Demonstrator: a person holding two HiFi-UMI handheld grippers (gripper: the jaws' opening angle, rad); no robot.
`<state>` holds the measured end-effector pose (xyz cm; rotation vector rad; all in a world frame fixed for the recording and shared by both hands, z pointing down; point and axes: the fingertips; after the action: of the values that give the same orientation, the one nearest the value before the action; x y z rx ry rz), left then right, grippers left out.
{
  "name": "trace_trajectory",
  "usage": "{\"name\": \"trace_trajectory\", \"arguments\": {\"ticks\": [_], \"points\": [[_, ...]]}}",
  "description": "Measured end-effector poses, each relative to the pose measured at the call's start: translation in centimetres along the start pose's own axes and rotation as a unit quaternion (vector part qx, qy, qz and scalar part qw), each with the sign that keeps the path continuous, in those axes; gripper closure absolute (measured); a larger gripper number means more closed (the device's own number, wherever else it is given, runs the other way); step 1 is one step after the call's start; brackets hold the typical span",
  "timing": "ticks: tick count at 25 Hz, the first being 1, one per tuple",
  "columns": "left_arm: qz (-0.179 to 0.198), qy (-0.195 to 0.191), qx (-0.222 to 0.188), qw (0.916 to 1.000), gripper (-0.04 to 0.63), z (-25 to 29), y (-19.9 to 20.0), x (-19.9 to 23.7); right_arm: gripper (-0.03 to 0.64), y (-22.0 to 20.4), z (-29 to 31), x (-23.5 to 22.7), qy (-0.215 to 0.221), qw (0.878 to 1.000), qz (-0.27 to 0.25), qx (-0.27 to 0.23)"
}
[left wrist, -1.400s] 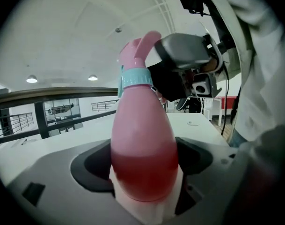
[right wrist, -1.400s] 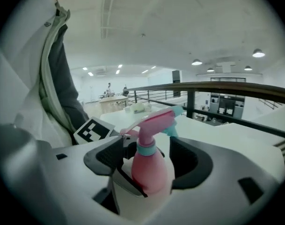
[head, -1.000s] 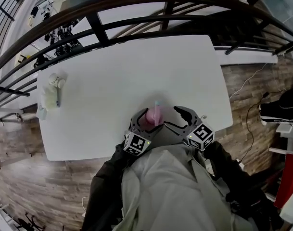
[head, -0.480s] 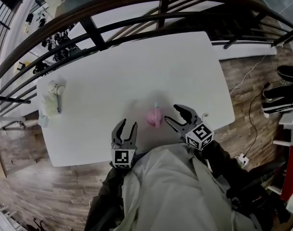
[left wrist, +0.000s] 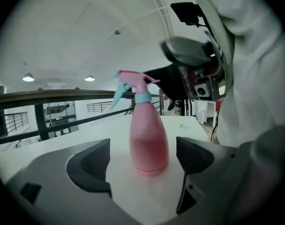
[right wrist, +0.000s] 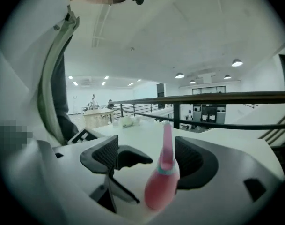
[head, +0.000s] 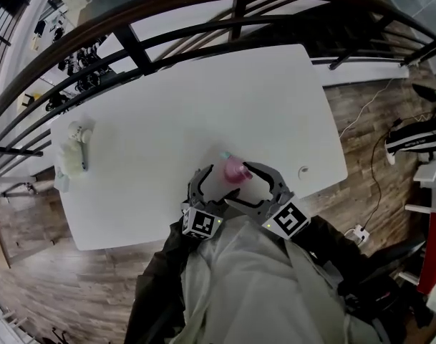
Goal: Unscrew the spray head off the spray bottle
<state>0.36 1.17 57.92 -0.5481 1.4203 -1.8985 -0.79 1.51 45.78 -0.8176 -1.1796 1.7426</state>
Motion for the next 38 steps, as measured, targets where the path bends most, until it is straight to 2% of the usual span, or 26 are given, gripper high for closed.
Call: {"name": "trace_trajectory", "arguments": {"ticks": [2,5,9,11,13,17,20,22,25,27,30,32,34,36,38], "points": [[0.014,-0.011,0.003,0.9998,0.161,1.1,0.0,-0.7,0.259,0.1,1.4,-1.1,-0.015,1.0,-0.011,-0.008],[0.044,-0.007,0.012,0.999,0.161,2.6,0.1,-1.1,0.262,-1.1,1.7,-1.8,-0.013,0.999,-0.03,0.005],[0.066,0.007,0.03,0.9973,0.163,5.0,-0.4,-0.5,0.281,-1.9,1.2,-2.2,-0.016,1.0,-0.009,0.012],[0.081,0.002,0.036,0.9961,0.163,6.3,0.0,-0.5,0.396,-2.0,0.7,-2.7,-0.025,1.0,-0.011,0.013],[0.093,-0.015,0.035,0.995,0.164,7.3,0.5,-0.8,0.43,-2.2,0.0,-3.3,-0.023,0.999,-0.035,0.021],[0.081,-0.044,0.026,0.9954,0.167,7.9,0.5,-1.2,0.496,-2.3,-1.8,-4.7,-0.007,0.996,-0.08,0.046],[0.066,-0.053,0.019,0.9962,0.172,7.9,0.8,-1.1,0.505,-2.9,-2.6,-6.3,-0.006,0.993,-0.099,0.062],[0.065,-0.058,0.017,0.9961,0.173,7.9,0.8,-1.2,0.508,-3.6,-2.5,-7.8,-0.021,0.992,-0.109,0.066],[0.07,-0.061,0.02,0.9955,0.173,7.9,0.7,-1.2,0.508,-3.9,-1.9,-10.1,-0.07,0.992,-0.086,0.063],[0.07,-0.055,0.021,0.9958,0.173,7.8,0.6,-1.1,0.508,-3.6,-2.3,-11.0,-0.1,0.993,-0.052,0.039],[0.03,-0.052,0.006,0.9982,0.173,6.6,0.5,-0.8,0.508,-4.9,-3.8,-11.7,-0.141,0.99,0.03,0.003],[0.006,-0.058,0.008,0.9982,0.172,4.9,-0.5,-0.8,0.507,-6.5,-4.4,-11.4,-0.149,0.987,0.064,0.01],[0.009,-0.056,0.026,0.998,0.172,2.8,-1.8,-0.5,0.508,-7.9,-4.8,-10.9,-0.151,0.986,0.073,0.022],[0.012,-0.032,0.035,0.9988,0.173,0.5,-2.4,0.7,0.508,-8.4,-5.0,-10.5,-0.154,0.985,0.076,0.022],[-0.011,0.024,0.027,0.9993,0.191,-2.3,-1.9,3.1,0.521,-8.3,-5.0,-10.2,-0.159,0.984,0.085,0.012]]}}
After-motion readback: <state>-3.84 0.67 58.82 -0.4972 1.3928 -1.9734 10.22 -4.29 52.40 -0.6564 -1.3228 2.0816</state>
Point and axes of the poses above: the fingertips, and each gripper's own axes: z forward along the fingers, x to its left, y out of its top
